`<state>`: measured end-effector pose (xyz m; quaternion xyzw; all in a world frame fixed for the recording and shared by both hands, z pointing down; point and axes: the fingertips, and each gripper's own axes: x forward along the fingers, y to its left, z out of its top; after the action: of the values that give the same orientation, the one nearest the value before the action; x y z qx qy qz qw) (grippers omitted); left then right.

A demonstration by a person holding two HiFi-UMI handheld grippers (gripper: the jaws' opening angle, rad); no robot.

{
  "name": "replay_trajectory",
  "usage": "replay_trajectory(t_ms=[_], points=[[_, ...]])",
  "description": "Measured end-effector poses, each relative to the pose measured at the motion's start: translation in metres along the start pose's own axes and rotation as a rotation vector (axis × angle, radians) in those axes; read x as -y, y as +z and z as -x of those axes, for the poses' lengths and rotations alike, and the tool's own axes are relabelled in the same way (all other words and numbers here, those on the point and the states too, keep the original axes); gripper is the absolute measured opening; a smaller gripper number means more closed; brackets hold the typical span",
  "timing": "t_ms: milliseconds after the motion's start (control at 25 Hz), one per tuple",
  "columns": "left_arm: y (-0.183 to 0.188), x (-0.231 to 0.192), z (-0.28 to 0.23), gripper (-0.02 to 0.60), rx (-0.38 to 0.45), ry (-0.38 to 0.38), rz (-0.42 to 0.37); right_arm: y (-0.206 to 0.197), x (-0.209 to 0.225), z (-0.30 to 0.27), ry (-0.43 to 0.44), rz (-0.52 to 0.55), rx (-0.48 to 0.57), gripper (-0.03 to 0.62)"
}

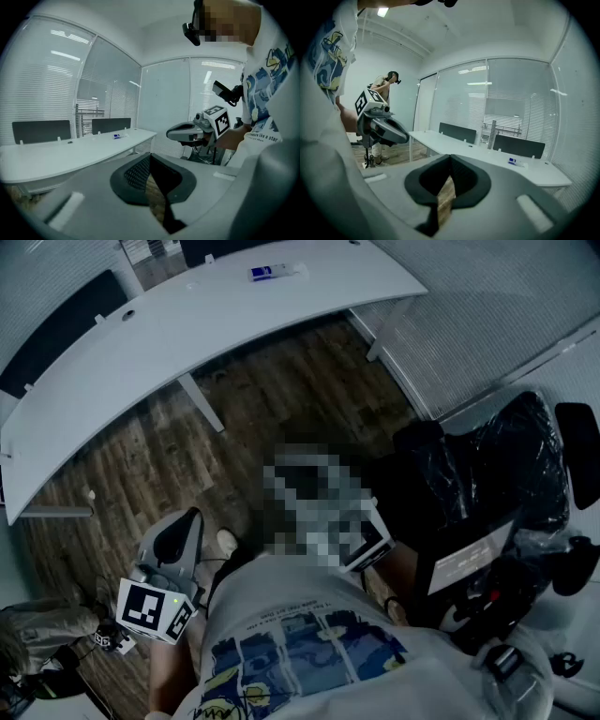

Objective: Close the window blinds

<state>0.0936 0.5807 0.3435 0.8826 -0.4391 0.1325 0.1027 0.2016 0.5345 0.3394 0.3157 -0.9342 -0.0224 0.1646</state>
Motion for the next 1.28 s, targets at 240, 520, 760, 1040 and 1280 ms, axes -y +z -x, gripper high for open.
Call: replay_trajectory(t_ms=[240, 520, 760, 1040, 1280], points=[[-0.007, 0.004, -0.007, 0.005, -0.009, 0.001, 0.007, -0.005, 0.008, 0.0, -0.017, -0.008, 0.028, 0.003], [-0.007, 0.008, -0.013, 0.005, -0.01, 0.002, 0.006, -0.014, 0.01, 0.002, 0.0, 0.004, 0.032, 0.003], [-0.012, 0.008, -0.015, 0.005, -0.015, 0.017, 0.022, -0.02, 0.006, 0.003, 0.034, -0.073, 0.041, 0.003], [-0.016, -0.015, -0.025, 0.005, -0.02, 0.003, 0.032, -0.023, 0.015, -0.023, 0.039, -0.094, 0.03, 0.012], [-0.011, -0.054, -0.052, 0.005, -0.004, -0.031, 0.04, -0.009, 0.034, -0.063, 0.031, -0.063, 0.014, 0.017]])
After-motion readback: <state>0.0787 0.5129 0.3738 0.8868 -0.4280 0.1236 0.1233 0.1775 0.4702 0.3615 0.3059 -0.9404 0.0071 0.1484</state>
